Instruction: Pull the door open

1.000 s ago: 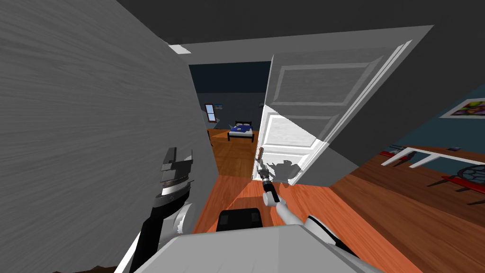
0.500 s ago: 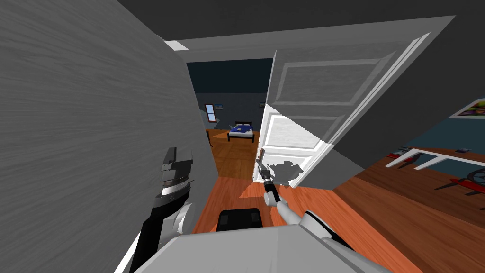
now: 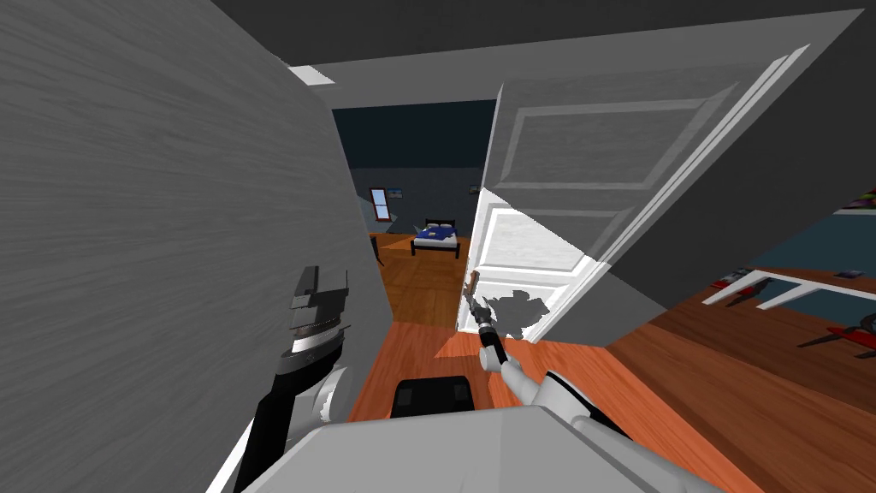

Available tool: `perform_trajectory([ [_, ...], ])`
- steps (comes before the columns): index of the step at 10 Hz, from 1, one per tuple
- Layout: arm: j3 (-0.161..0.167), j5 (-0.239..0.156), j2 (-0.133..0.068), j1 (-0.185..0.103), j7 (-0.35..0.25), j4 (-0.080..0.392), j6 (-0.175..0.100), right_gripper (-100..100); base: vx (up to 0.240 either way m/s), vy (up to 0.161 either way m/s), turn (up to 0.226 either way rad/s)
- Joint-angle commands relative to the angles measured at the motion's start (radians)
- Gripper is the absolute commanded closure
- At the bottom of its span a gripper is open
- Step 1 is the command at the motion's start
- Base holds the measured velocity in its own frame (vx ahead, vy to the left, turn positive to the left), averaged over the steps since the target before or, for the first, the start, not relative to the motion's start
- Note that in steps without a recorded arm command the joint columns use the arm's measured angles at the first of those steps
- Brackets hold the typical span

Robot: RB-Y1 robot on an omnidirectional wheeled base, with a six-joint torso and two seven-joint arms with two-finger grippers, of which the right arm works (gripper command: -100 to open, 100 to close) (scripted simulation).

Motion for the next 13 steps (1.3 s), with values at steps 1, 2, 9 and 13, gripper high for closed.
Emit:
perform_trajectory([
  [1, 0.000, 0.000, 0.000, 0.000, 0.000, 0.000, 0.000, -100, 0.035, -0.006, 0.004],
  [2, 0.000, -0.005, -0.021, 0.009, -0.026, 0.009, -0.010, -100, 0.127, 0.035, 0.103],
  [9, -0.004, -0.018, -0.084, 0.042, -0.088, 0.020, -0.032, -100, 0.125, 0.016, 0.066],
  [13, -0.005, -0.025, -0.114, 0.058, -0.118, 0.026, -0.043, -100, 0.130, 0.007, 0.070],
])
